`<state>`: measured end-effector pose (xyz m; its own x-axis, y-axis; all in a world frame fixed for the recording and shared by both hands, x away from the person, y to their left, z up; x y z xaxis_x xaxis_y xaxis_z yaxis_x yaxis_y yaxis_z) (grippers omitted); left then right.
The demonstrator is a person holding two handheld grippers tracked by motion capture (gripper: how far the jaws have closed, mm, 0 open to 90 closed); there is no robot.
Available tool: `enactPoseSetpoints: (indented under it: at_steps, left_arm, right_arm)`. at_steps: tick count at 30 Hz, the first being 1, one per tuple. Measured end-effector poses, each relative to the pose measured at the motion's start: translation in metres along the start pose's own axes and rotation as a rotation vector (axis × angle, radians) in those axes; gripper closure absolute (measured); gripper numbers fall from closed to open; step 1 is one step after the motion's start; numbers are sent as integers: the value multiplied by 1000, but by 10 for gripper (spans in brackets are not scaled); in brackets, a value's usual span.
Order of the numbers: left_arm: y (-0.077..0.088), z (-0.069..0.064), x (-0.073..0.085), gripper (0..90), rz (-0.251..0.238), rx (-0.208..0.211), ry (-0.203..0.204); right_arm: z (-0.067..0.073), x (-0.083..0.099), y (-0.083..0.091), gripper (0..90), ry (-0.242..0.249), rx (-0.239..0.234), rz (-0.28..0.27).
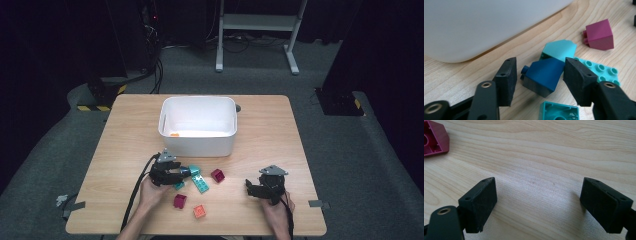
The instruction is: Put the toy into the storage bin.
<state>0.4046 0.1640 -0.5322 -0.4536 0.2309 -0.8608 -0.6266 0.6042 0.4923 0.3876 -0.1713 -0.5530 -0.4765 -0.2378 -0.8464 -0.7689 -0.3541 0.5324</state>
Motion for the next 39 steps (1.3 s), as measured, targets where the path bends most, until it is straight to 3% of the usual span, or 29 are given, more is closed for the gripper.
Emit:
enactPoseSetpoints:
  at_steps: [11,29,39]
  left_arm:
    - [-1,2,3,552,9,-5,-11]
    - [12,7,-1,565,-27,-22,14]
    - [22,8,-6,565,-42,-25,4]
  right_arm:
    - [0,0,0,137,1,-1,-1]
    - [0,0,0,137,0,0,0]
    - [0,0,0,137,1,-1,-1]
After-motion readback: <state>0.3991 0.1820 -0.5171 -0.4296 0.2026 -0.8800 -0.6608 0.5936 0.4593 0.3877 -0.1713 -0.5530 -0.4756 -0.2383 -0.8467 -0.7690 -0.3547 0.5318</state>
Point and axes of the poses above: each handheld gripper's, and its own axes: y roughly backward along the jaws, x roughly out of its underside, z roughly to its left, the point moved 4 cm from there along -y, roughly forward along the jaws, and after that the axes turned 13 degrees about -z, right-handed, at the moved point
